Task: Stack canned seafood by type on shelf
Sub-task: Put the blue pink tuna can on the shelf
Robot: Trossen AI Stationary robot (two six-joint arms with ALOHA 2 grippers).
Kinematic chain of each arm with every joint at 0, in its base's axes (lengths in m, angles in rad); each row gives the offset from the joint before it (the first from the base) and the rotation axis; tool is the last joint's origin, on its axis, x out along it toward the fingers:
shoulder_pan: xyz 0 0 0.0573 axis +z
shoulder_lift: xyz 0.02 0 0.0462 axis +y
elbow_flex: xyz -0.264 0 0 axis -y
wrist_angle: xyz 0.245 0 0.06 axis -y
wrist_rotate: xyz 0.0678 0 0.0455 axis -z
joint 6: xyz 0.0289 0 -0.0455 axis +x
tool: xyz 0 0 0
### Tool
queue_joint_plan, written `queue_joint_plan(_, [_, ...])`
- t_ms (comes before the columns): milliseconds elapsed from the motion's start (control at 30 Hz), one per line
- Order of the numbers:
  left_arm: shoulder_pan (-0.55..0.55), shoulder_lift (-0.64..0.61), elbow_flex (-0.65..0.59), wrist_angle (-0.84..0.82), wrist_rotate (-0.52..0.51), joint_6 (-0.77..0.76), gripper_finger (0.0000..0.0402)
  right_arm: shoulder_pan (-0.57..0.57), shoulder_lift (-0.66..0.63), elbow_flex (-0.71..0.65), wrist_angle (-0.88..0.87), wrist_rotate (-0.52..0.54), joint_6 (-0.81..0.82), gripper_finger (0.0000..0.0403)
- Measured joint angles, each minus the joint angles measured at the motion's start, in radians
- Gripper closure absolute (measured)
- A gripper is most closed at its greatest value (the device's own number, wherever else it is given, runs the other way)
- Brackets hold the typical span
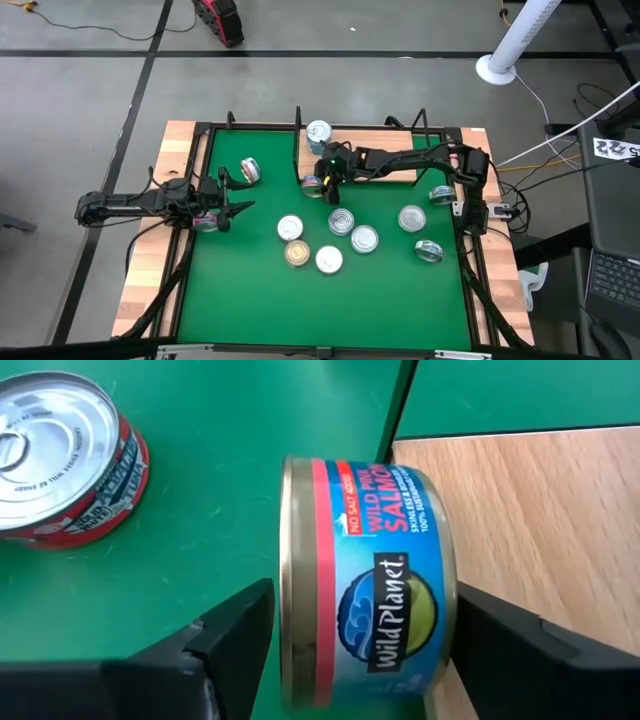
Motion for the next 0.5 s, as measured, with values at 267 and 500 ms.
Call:
queue_joint_plan(267, [0.000, 0.000, 0.000, 0.000, 0.000, -0.003, 0.0163, 0.000, -0.011, 0.000, -0.027, 0.000, 0.060, 0.0227])
queue_joint_plan(500, [0.000, 0.002, 0.000, 0.001, 0.000, -0.003, 0.0163, 0.000, -0.067, -0.001, -0.158, -0.055, 0.129, 0.0227])
